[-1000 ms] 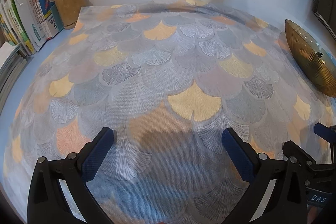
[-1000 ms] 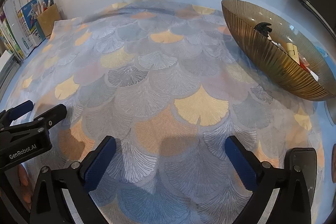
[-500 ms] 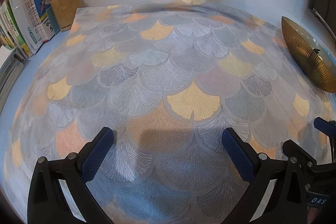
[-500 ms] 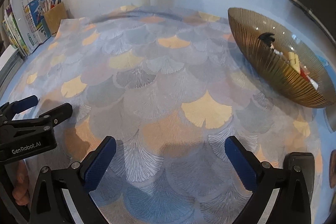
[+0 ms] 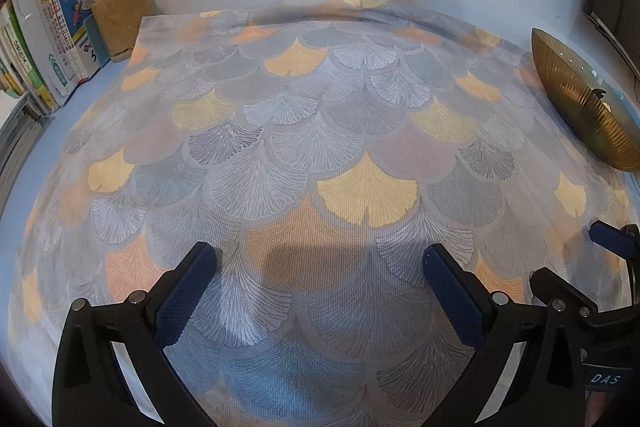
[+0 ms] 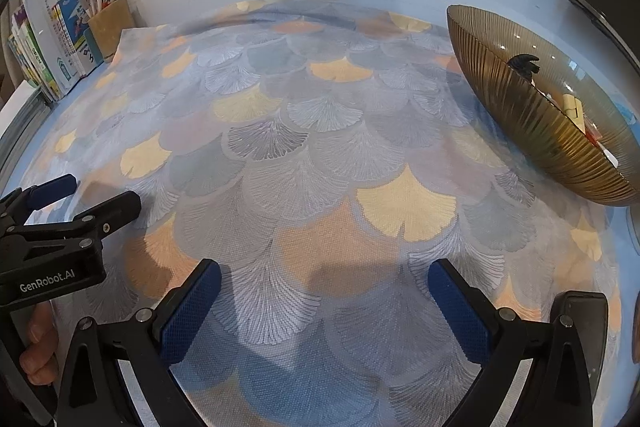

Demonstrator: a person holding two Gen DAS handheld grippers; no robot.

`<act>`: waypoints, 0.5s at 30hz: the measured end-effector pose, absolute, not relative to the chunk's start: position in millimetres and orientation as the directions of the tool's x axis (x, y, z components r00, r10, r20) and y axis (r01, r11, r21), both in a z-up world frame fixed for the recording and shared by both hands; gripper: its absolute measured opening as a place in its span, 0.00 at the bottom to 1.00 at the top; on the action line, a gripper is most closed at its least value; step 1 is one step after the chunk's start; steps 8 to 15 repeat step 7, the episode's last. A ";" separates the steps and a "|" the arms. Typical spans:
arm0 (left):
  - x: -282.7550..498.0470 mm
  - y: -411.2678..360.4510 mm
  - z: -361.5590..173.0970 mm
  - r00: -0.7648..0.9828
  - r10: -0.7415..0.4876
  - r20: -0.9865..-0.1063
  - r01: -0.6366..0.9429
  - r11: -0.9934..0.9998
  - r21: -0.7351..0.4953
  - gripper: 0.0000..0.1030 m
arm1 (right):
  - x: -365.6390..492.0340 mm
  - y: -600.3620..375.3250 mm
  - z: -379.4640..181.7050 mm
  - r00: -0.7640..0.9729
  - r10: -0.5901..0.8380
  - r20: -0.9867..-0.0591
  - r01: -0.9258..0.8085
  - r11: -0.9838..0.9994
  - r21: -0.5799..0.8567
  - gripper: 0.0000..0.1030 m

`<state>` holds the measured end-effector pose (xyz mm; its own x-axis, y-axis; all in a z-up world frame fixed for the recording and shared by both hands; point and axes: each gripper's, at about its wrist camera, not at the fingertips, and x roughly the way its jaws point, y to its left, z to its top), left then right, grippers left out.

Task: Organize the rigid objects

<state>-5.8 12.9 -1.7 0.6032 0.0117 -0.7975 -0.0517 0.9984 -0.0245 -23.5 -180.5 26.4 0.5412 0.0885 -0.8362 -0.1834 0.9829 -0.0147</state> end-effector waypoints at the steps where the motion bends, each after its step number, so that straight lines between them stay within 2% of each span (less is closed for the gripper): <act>1: -5.7 12.2 -1.8 0.604 0.011 -0.797 -0.052 0.998 -0.025 1.00 | -23.5 -180.5 26.4 0.541 0.088 -0.836 -0.183 0.983 -0.015 1.00; 15: -7.4 12.5 -2.2 0.606 0.012 -0.795 -0.050 0.998 -0.023 1.00 | -23.8 -179.9 26.5 0.541 0.087 -0.836 -0.182 0.983 -0.015 1.00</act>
